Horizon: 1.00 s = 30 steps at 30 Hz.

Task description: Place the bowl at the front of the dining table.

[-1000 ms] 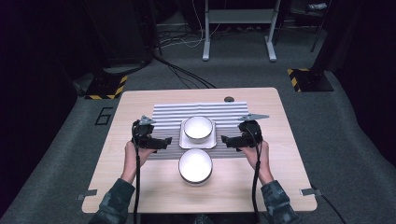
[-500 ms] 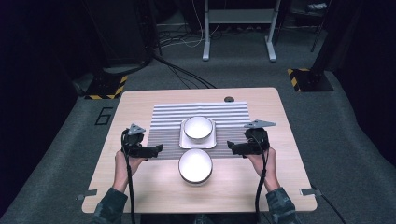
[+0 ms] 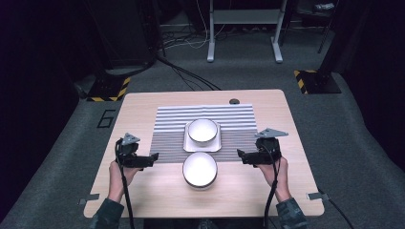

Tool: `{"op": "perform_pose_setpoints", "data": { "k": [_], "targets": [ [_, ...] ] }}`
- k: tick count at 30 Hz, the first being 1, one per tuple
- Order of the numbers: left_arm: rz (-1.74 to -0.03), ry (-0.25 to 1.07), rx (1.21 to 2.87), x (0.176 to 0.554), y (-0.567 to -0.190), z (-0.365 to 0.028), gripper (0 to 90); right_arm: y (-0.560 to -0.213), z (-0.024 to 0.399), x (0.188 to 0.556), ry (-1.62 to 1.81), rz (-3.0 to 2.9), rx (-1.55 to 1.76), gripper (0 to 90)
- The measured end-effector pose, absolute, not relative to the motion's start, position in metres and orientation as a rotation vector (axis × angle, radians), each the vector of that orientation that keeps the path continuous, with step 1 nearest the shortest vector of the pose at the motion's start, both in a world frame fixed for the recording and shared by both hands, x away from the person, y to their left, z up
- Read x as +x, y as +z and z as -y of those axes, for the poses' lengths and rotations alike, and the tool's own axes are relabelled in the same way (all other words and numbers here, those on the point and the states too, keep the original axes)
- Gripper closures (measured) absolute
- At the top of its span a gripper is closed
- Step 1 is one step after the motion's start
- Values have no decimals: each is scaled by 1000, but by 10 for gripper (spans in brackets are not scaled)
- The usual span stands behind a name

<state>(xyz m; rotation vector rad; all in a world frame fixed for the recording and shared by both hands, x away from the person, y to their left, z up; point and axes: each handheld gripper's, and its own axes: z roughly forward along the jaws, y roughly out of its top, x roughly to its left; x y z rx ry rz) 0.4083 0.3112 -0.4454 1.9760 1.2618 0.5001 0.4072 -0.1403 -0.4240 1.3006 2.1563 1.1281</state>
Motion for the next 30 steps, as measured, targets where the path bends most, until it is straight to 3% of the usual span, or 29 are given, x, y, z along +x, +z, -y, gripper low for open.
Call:
{"op": "perform_pose_setpoints", "data": {
  "k": [30],
  "targets": [
    [-1427,551,1900,378,-487,-360,39,-458,183,381,1018,-2082,1423,49]
  ]
}}
